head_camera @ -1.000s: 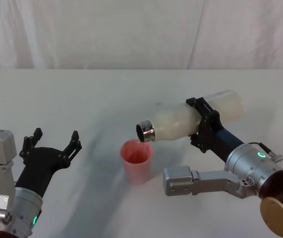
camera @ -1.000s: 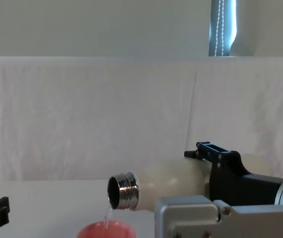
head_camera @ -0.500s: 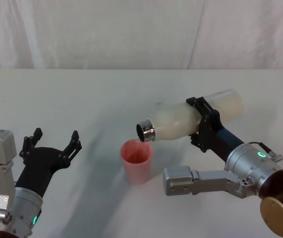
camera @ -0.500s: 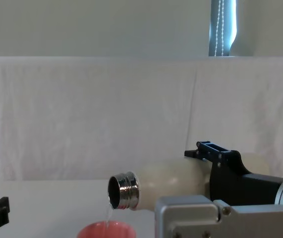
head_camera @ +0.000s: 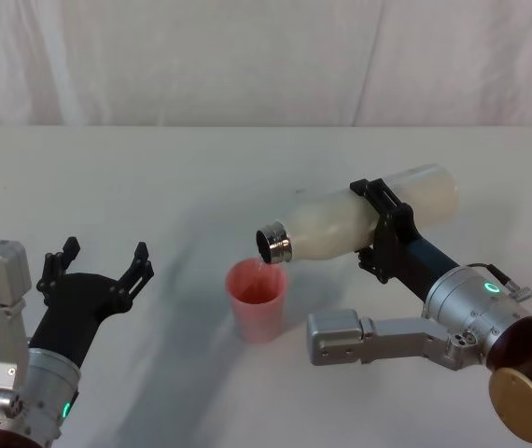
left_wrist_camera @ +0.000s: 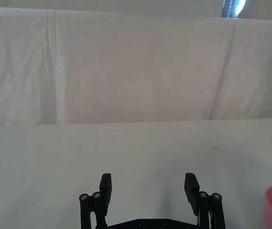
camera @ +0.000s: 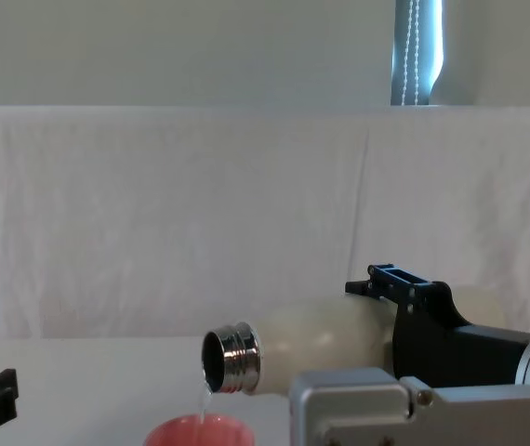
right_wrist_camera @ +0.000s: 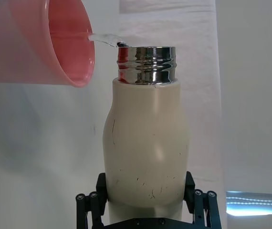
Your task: Grasp the thermos with one hand and pour water into the cup lid.
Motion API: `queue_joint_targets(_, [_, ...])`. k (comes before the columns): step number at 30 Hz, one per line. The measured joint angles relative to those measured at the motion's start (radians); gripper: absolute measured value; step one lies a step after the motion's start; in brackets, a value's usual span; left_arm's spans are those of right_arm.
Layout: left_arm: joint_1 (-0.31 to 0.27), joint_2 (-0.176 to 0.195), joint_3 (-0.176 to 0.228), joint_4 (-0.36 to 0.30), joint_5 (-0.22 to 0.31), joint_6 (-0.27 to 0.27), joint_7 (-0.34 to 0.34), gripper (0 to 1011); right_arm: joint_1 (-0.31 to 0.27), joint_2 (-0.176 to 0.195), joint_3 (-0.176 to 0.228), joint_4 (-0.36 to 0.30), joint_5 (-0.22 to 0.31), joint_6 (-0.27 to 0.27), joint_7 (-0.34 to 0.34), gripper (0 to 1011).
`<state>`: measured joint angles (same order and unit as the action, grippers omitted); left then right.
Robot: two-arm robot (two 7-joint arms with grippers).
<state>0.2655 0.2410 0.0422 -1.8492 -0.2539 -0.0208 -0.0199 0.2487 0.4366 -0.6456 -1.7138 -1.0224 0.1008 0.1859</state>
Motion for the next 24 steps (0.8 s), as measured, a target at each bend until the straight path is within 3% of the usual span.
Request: queue_joint_targets(24, [0.000,0.000,0.000,0.000,0.000,0.000,0.000,1001,-0.001,0.002,-0.005,-0.002,-0.012,0.005,0.000,951])
